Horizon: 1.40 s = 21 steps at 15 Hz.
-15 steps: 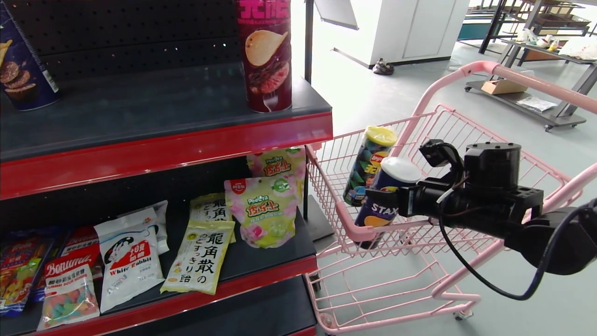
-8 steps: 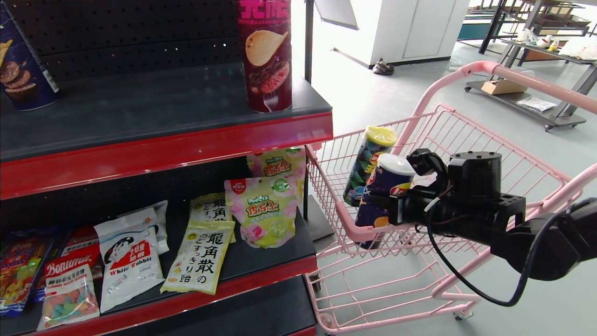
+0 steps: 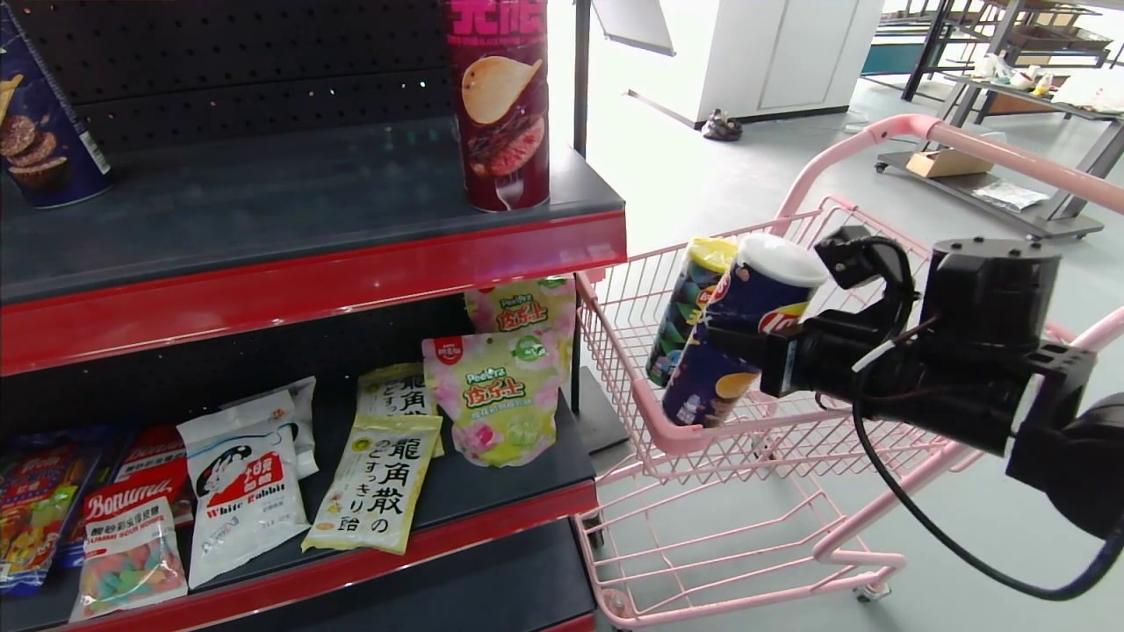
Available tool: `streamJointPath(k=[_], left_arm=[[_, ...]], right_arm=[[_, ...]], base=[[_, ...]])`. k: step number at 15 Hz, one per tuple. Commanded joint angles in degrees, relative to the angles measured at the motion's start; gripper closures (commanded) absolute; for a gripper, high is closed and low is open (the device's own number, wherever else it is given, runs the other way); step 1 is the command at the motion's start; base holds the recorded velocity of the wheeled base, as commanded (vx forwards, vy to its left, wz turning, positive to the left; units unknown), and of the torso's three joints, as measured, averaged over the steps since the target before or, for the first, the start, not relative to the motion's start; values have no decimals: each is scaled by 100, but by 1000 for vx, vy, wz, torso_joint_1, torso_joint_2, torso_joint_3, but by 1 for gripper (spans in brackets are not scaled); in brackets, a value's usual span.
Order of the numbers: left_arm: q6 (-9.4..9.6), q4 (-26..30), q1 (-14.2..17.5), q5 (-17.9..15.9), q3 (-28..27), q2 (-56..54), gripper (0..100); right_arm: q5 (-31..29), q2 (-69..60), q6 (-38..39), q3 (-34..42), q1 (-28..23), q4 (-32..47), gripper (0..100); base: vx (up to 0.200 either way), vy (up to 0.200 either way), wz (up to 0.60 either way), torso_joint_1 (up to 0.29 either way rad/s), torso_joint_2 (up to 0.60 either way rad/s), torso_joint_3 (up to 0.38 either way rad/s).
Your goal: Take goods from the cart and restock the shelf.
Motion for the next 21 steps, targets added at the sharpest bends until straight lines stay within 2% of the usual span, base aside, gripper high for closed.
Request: streamJointPath(k=[1, 5, 8, 9, 10, 11, 13, 15, 17, 18, 21], left_arm=[[-5, -1, 0, -1, 1, 5, 0], [-5, -1, 0, -1, 1, 5, 0], [-5, -1, 0, -1, 1, 5, 0], [-5, -1, 0, -1, 1, 5, 0], [-5, -1, 0, -1, 1, 5, 0], [-5, -1, 0, -1, 1, 5, 0], [-14, -1, 0, -1, 1, 5, 0], [-5, -1, 0, -1, 1, 5, 0], [-14, -1, 0, -1, 1, 5, 0], [-14, -1, 0, -1, 1, 5, 0], [-5, -1, 0, -1, 1, 5, 0]], right_arm=[[-5, -522, -143, -309, 12, 23, 100], [-13, -1102, -389, -713, 3, 524, 100], [-216, -2148, -565, -1126, -49, 1685, 100], [-251, -2332, -583, -1083, -49, 1843, 100], [-339, -2781, -609, -916, -58, 2212, 100], [-629, -3624, -609, -379, -111, 2889, 100], [-708, -4503, -609, 359, -287, 3346, 100], [-769, -5356, -609, 1167, -717, 3486, 100], [-743, -5716, -741, 1581, -1280, 3671, 100], [-708, -5725, -732, 1633, -1324, 3715, 100], [-752, -5734, -1057, 1906, -1930, 3741, 100]], base=[[0, 0, 0, 0, 0, 0], [0, 0, 0, 0, 0, 0], [0, 0, 0, 0, 0, 0], [0, 0, 0, 0, 0, 0], [0, 0, 0, 0, 0, 0], [0, 0, 0, 0, 0, 0], [0, 0, 0, 0, 0, 0], [0, 0, 0, 0, 0, 0], [0, 0, 0, 0, 0, 0], [0, 0, 0, 0, 0, 0], [0, 0, 0, 0, 0, 0]])
